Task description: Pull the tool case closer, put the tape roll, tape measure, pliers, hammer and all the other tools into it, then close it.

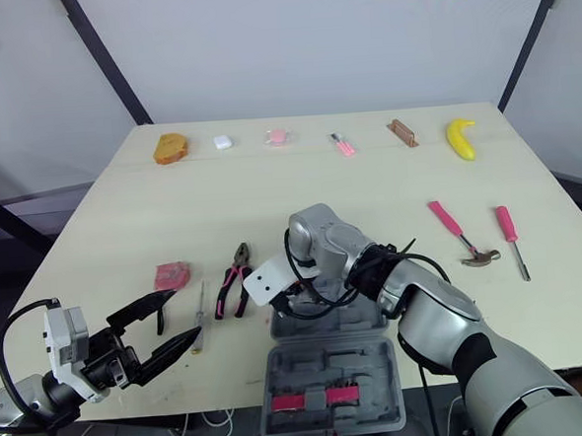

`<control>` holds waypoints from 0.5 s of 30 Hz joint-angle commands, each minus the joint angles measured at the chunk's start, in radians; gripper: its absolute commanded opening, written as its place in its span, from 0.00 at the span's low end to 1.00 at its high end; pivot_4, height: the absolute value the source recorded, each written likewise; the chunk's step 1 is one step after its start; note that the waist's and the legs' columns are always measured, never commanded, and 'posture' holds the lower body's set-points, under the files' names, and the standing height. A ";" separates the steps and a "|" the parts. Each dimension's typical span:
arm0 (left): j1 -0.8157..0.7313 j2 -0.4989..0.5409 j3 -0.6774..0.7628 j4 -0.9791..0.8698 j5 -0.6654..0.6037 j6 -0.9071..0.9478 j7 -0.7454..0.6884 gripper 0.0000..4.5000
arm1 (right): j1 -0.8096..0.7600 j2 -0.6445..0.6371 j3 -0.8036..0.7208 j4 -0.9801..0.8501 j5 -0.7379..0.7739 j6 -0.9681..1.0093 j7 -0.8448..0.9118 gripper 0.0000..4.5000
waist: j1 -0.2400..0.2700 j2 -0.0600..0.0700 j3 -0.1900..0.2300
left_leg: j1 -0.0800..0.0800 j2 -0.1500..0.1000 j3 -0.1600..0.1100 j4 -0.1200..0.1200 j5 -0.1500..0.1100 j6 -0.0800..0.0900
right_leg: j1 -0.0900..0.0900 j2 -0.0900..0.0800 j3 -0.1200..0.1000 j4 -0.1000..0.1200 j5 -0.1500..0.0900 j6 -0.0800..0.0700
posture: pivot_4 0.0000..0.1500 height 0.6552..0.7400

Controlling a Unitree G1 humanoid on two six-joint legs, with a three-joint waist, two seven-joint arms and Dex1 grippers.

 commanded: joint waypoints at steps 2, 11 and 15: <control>-0.003 0.007 0.004 -0.029 -0.003 -0.009 -0.002 1.00 | -0.024 -0.004 -0.016 -0.031 0.004 -0.019 0.001 0.45 | 0.000 0.000 0.000 | 0.000 0.000 0.000 0.000 0.000 0.000 | 0.000 0.000 0.000 0.000 0.000 0.000 | 1.00 1.00; -0.005 0.003 -0.008 -0.034 0.002 -0.007 0.002 1.00 | 0.013 -0.080 -0.039 -0.162 0.021 -0.003 0.027 0.98 | 0.000 0.000 0.000 | 0.000 0.000 0.000 0.000 0.000 0.000 | 0.000 0.000 0.000 0.000 0.000 0.000 | 1.00 1.00; -0.005 0.003 -0.018 -0.041 0.004 -0.006 0.006 1.00 | 0.028 -0.097 -0.091 -0.256 0.076 0.075 0.057 0.98 | 0.001 0.000 0.000 | 0.000 0.000 0.000 0.000 0.000 0.000 | 0.000 0.000 0.000 0.000 0.000 0.000 | 1.00 1.00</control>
